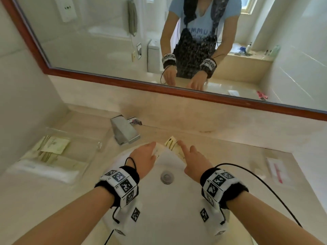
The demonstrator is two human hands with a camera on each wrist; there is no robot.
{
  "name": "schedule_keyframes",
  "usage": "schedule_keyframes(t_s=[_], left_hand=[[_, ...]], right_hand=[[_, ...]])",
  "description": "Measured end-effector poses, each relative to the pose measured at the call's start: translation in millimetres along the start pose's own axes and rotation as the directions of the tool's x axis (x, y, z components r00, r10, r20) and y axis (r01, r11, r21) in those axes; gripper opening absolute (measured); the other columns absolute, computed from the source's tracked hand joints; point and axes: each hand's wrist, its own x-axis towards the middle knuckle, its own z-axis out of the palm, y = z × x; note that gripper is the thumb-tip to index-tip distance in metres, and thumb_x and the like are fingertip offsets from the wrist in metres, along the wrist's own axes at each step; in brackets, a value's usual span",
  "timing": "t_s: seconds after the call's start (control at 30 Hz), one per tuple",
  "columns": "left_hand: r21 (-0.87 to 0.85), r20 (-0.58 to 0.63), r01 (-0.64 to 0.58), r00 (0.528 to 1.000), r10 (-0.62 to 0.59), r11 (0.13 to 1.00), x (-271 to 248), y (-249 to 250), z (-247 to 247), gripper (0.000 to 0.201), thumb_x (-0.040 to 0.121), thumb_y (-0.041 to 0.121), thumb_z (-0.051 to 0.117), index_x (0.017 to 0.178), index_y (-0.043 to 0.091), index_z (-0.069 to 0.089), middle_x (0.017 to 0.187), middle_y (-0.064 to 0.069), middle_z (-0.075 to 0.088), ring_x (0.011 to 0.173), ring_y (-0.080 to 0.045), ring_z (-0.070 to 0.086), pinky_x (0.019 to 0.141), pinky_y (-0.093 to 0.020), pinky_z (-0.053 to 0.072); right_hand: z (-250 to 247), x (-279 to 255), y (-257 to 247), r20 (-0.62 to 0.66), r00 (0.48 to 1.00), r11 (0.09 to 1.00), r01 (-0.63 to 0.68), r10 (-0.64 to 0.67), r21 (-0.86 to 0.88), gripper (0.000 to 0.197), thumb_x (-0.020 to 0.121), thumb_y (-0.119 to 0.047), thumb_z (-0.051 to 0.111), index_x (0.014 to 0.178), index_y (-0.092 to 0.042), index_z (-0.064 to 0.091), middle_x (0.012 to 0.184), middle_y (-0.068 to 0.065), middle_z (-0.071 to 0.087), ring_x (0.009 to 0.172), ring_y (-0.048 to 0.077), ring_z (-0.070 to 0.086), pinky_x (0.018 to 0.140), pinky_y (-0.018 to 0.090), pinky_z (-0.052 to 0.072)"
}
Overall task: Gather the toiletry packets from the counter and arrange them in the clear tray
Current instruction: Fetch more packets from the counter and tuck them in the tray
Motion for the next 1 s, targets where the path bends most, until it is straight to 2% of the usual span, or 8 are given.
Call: schedule_keyframes(t_s=[0.1, 0.27, 0.47, 0.57, 0.7, 0.77, 0.87, 1.0], left_hand=[[-0.021, -0.013, 0.063, 0.998, -0.063, 0.998, -17, -33, -6, 0.045, 0.096, 0.018, 0.044, 0.138, 0.008, 0.034, 0.136, -0.012, 0.051, 0.124, -0.028, 0.049, 0.1, -0.035, 0.041], [-0.064, -0.063, 0.135, 0.988, -0.139, 0.989, -46, -89, -24, 0.041, 0.095, 0.018, 0.044, 0.135, 0.006, 0.039, 0.13, -0.014, 0.055, 0.119, -0.03, 0.053, 0.099, -0.037, 0.044], [-0.13, -0.133, 0.226, 0.961, -0.242, 0.966, -77, -155, -51, 0.025, 0.094, 0.018, 0.045, 0.116, 0.005, 0.047, 0.105, -0.012, 0.061, 0.096, -0.029, 0.058, 0.082, -0.036, 0.047], [-0.147, -0.186, 0.286, 0.932, -0.311, 0.947, -92, -186, -67, 0.022, 0.094, 0.02, 0.045, 0.111, 0.005, 0.046, 0.087, -0.004, 0.051, 0.084, -0.026, 0.054, 0.076, -0.036, 0.046], [-0.213, -0.228, 0.374, 0.879, -0.418, 0.903, -112, -230, -84, 0.022, 0.094, 0.023, 0.046, 0.11, 0.007, 0.046, 0.09, -0.01, 0.059, 0.092, -0.032, 0.06, 0.079, -0.038, 0.049], [-0.225, -0.231, 0.419, 0.854, -0.466, 0.88, -121, -252, -89, 0.027, 0.094, 0.024, 0.045, 0.114, 0.006, 0.046, 0.095, -0.014, 0.063, 0.094, -0.033, 0.061, 0.076, -0.035, 0.048], [-0.273, -0.228, 0.47, 0.816, -0.531, 0.84, -132, -281, -95, 0.025, 0.093, 0.025, 0.047, 0.11, 0.007, 0.045, 0.078, -0.01, 0.055, 0.08, -0.031, 0.059, 0.068, -0.033, 0.044], [-0.378, -0.232, 0.501, 0.763, -0.603, 0.779, -136, -314, -97, 0.018, 0.091, 0.025, 0.051, 0.096, 0.009, 0.044, 0.074, -0.003, 0.051, 0.069, -0.024, 0.05, 0.065, -0.035, 0.046]], right_hand=[[9, 7, -32, 0.084, 0.995, 0.998, 0.064, -0.062, -0.026, 0.089, 0.084, 0.001, 0.056, 0.149, -0.029, 0.005, 0.126, 0.016, 0.042, 0.1, 0.034, 0.058, 0.071, 0.033, 0.045], [30, 21, -89, 0.197, 0.97, 0.984, 0.161, -0.144, -0.075, 0.084, 0.086, -0.001, 0.052, 0.15, -0.029, 0.004, 0.128, 0.014, 0.039, 0.099, 0.034, 0.059, 0.077, 0.037, 0.051], [45, 41, -169, 0.232, 0.935, 0.95, 0.298, -0.27, -0.095, 0.084, 0.085, -0.003, 0.055, 0.15, -0.025, 0.007, 0.126, 0.014, 0.041, 0.104, 0.034, 0.058, 0.082, 0.037, 0.051], [47, 53, -209, 0.224, 0.916, 0.93, 0.358, -0.333, -0.081, 0.082, 0.085, -0.001, 0.055, 0.15, -0.022, 0.009, 0.129, 0.015, 0.041, 0.108, 0.034, 0.057, 0.087, 0.037, 0.051], [53, 71, -264, 0.173, 0.896, 0.903, 0.424, -0.409, -0.064, 0.083, 0.086, -0.001, 0.053, 0.151, -0.021, 0.005, 0.133, 0.015, 0.041, 0.109, 0.034, 0.057, 0.088, 0.039, 0.052], [56, 81, -291, 0.135, 0.88, 0.882, 0.466, -0.455, -0.067, 0.085, 0.088, -0.003, 0.053, 0.152, -0.019, -0.001, 0.133, 0.014, 0.042, 0.111, 0.031, 0.055, 0.089, 0.036, 0.05], [65, 94, -327, 0.097, 0.853, 0.847, 0.521, -0.513, -0.101, 0.085, 0.091, -0.009, 0.054, 0.152, -0.017, -0.004, 0.133, 0.012, 0.045, 0.111, 0.027, 0.054, 0.085, 0.029, 0.047], [84, 114, -363, 0.114, 0.83, 0.827, 0.555, -0.546, -0.085, 0.082, 0.09, -0.006, 0.053, 0.151, -0.024, 0.001, 0.127, 0.01, 0.049, 0.106, 0.026, 0.054, 0.086, 0.034, 0.05]])
